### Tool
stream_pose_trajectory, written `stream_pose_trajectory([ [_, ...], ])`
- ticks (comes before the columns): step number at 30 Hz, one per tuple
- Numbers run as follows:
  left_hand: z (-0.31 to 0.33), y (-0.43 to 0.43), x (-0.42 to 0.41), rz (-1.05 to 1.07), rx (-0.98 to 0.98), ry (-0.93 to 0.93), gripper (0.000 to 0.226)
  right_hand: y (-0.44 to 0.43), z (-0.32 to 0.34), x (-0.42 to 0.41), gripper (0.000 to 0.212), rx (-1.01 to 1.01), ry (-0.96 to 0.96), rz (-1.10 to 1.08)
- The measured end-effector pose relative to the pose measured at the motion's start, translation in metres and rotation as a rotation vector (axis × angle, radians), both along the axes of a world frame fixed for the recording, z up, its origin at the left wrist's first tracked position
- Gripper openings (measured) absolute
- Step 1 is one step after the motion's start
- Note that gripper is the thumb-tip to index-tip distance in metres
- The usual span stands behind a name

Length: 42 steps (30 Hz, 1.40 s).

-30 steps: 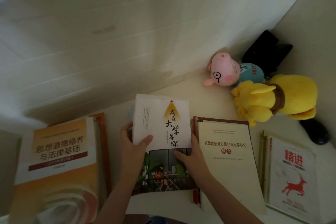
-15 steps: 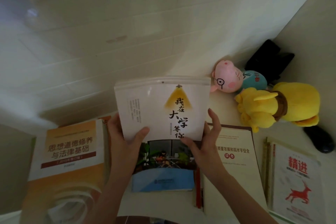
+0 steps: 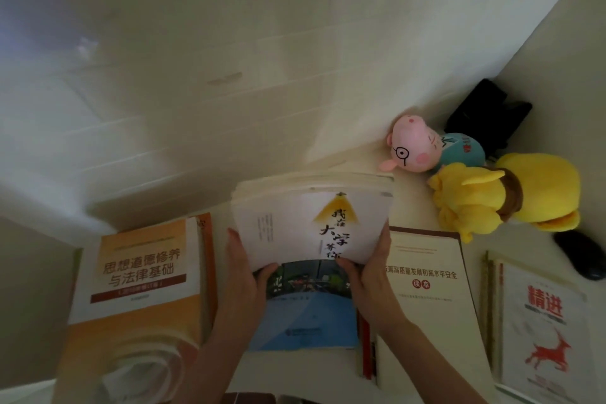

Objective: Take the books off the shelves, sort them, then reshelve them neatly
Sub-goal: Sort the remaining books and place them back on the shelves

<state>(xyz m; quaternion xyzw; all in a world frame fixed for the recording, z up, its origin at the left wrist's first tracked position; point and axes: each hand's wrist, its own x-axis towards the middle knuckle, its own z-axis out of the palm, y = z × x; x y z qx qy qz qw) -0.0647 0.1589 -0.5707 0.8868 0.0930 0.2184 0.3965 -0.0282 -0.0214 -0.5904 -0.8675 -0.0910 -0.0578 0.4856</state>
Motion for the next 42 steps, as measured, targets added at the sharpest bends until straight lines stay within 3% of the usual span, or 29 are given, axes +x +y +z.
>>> stream_pose_trajectory([
  [4, 0.009, 0.014, 0.011, -0.133, 0.068, -0.018, 0.081, -0.003, 0.013, 0.009, 0.082, 0.019, -0.037, 0.01],
  [8, 0.043, 0.017, 0.01, -0.17, 0.043, -0.053, 0.062, -0.013, 0.06, 0.016, 0.101, 0.127, -0.126, 0.1],
  [11, 0.078, 0.014, 0.006, -0.125, 0.016, -0.129, 0.068, -0.018, 0.095, 0.025, 0.097, 0.17, -0.231, 0.181],
  [18, 0.192, 0.007, -0.041, -0.026, -0.06, -0.309, 0.064, -0.021, 0.199, 0.018, 0.082, 0.301, -0.26, 0.406],
  [25, 0.289, 0.015, -0.097, 0.097, 0.097, -0.576, 0.06, 0.001, 0.308, 0.002, 0.077, 0.425, -0.469, 0.68],
  [36, 0.409, 0.064, -0.16, 0.239, 0.243, -0.775, 0.066, 0.073, 0.447, -0.021, 0.085, 0.521, -0.656, 0.962],
  [42, 0.493, 0.127, -0.203, 0.286, 0.321, -0.912, 0.062, 0.157, 0.536, -0.046, 0.08, 0.557, -0.757, 1.087],
])
